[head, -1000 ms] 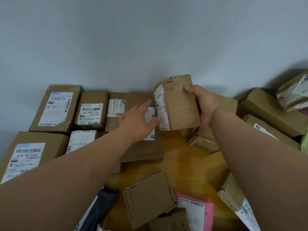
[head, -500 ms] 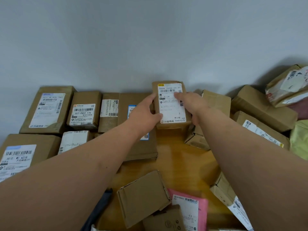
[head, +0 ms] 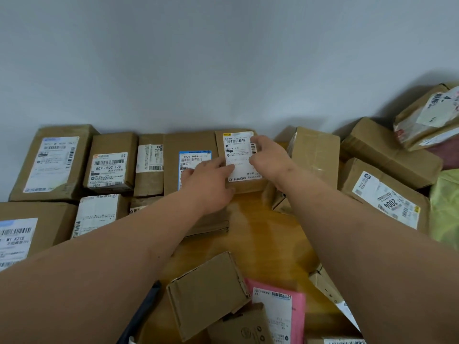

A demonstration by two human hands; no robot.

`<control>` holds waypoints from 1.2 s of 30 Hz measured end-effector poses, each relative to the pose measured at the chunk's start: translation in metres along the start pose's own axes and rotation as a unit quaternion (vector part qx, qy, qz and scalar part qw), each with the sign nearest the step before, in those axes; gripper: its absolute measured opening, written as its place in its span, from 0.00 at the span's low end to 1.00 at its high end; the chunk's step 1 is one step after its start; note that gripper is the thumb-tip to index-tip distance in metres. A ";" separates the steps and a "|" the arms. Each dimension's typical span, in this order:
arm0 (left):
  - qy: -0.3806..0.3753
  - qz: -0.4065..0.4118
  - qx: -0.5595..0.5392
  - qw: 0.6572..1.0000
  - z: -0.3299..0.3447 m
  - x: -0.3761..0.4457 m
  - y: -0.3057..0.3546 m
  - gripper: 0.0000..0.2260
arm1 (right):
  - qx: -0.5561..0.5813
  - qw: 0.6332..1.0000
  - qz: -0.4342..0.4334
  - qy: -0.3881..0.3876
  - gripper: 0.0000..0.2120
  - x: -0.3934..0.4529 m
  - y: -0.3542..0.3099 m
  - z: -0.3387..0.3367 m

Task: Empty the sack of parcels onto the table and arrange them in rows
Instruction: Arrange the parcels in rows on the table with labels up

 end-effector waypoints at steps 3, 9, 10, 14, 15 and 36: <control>-0.021 -0.013 0.046 0.999 0.004 0.003 -0.003 0.29 | -0.093 0.981 -0.069 0.156 0.19 -0.004 -0.001 -0.023; -0.037 -0.030 0.058 0.997 0.004 0.006 0.004 0.32 | -0.244 0.948 0.112 0.171 0.41 -0.021 0.039 -0.053; -0.039 -0.034 0.055 0.997 0.005 0.005 0.005 0.32 | -0.246 0.949 0.122 0.154 0.44 -0.022 0.044 -0.051; -0.041 -0.039 0.048 0.997 0.005 -0.002 0.004 0.32 | -0.186 0.960 0.091 0.188 0.39 -0.024 0.047 -0.056; -0.040 -0.040 0.047 0.997 0.004 -0.004 0.004 0.32 | -0.156 0.966 0.071 0.194 0.39 -0.025 0.046 -0.060; -0.003 -0.027 0.041 0.999 0.020 -0.001 0.007 0.37 | -0.083 0.984 0.045 0.154 0.26 -0.009 0.070 -0.083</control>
Point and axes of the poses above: each hand's wrist, its own x-axis towards the middle knuckle, its own z-axis out of the palm, y = z × x, the point moved 3 cm from there along x, towards the middle knuckle, and after that the axes turned 6 degrees about z, right-handed, at the moved point
